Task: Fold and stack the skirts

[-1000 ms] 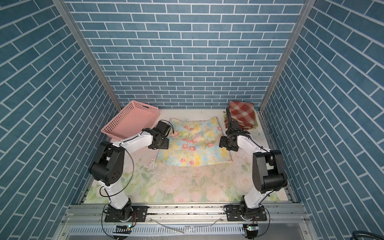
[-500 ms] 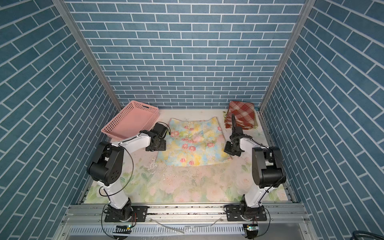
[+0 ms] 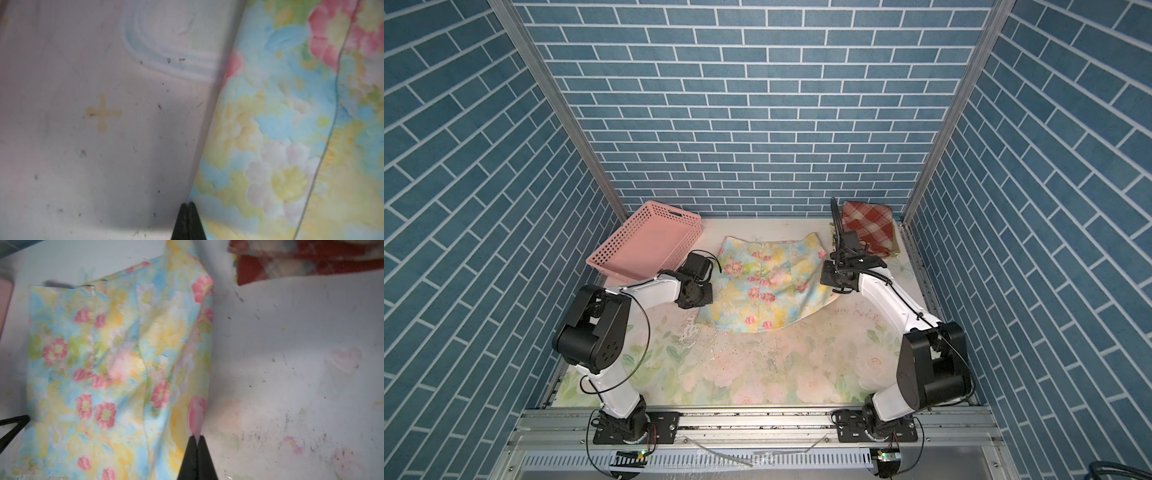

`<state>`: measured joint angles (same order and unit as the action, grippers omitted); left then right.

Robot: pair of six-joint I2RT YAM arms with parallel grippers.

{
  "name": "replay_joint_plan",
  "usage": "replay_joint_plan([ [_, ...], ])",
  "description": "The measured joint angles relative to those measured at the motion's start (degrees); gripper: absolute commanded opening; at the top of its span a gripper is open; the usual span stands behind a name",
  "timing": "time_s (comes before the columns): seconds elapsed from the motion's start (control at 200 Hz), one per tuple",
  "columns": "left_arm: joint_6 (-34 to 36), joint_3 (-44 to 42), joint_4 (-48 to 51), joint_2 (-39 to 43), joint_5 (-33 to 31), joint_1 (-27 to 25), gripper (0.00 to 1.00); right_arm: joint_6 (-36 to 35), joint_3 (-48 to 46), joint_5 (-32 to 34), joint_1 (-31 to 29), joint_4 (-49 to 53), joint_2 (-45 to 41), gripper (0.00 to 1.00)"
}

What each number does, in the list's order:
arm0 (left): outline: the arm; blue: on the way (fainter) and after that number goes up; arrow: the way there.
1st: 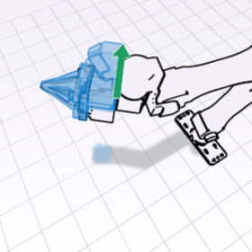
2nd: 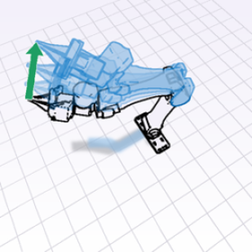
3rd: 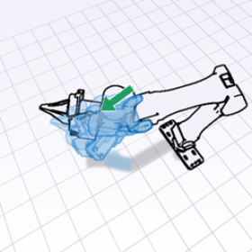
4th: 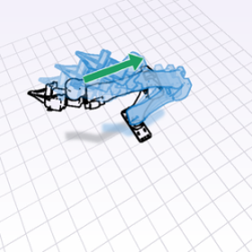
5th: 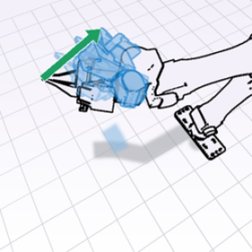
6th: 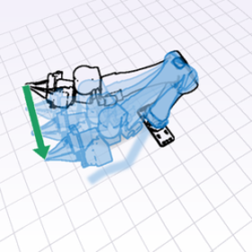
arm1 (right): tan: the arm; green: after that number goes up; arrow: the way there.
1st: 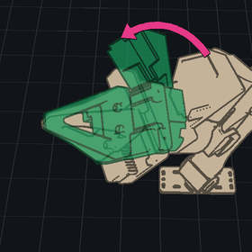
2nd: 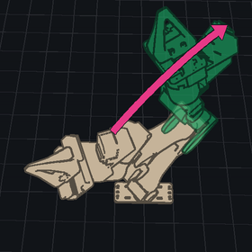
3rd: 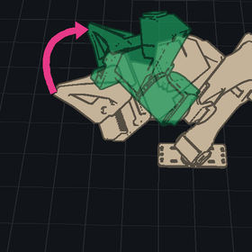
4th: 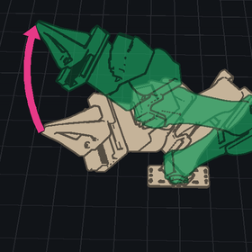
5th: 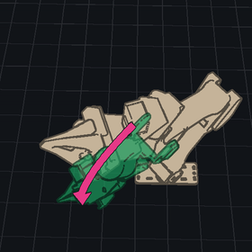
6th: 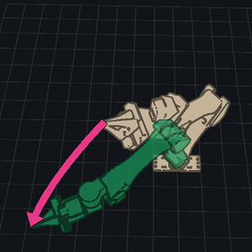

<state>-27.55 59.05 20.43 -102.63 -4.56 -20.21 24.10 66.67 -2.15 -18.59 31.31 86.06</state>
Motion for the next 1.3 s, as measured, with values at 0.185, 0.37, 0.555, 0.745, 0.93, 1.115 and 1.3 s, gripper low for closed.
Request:
replay_joint_plan([
  [0.185, -0.15, -2.78, -3.69, 1.44, 0.90, 0.11, 0.00, 0.04, 8.87, 1.49, -12.39, 0.87, 4.07, 0.00],
  [0.37, -0.76, -5.03, -6.97, 2.47, 1.62, 0.35, 0.00, 2.10, 20.55, 0.57, -24.85, -1.20, 15.78, 0.00],
  [0.555, -1.49, -7.98, -10.84, 4.00, 2.93, 1.07, 0.00, 6.21, 25.55, -1.70, -33.92, -5.62, 24.20, 0.11],
  [0.745, -1.64, -9.92, -12.68, 5.20, 4.15, 1.64, 0.00, 9.22, 23.08, -3.02, -34.36, -9.66, 22.34, 0.80],
  [0.93, -2.05, -10.69, -14.14, 5.35, 5.20, 1.84, 0.00, 12.83, 10.54, -2.32, -27.30, -15.08, 10.43, 0.82],
  [1.115, -3.89, -11.87, -16.26, 5.62, 5.42, 0.17, 0.00, 15.21, 2.32, -0.59, -17.62, -17.31, 0.59, 0.82],
  [1.3, -9.01, -13.29, -18.43, 6.05, 4.33, -8.33, 0.00, 15.78, -3.21, 0.22, -12.28, -15.98, -6.99, 0.82],
])
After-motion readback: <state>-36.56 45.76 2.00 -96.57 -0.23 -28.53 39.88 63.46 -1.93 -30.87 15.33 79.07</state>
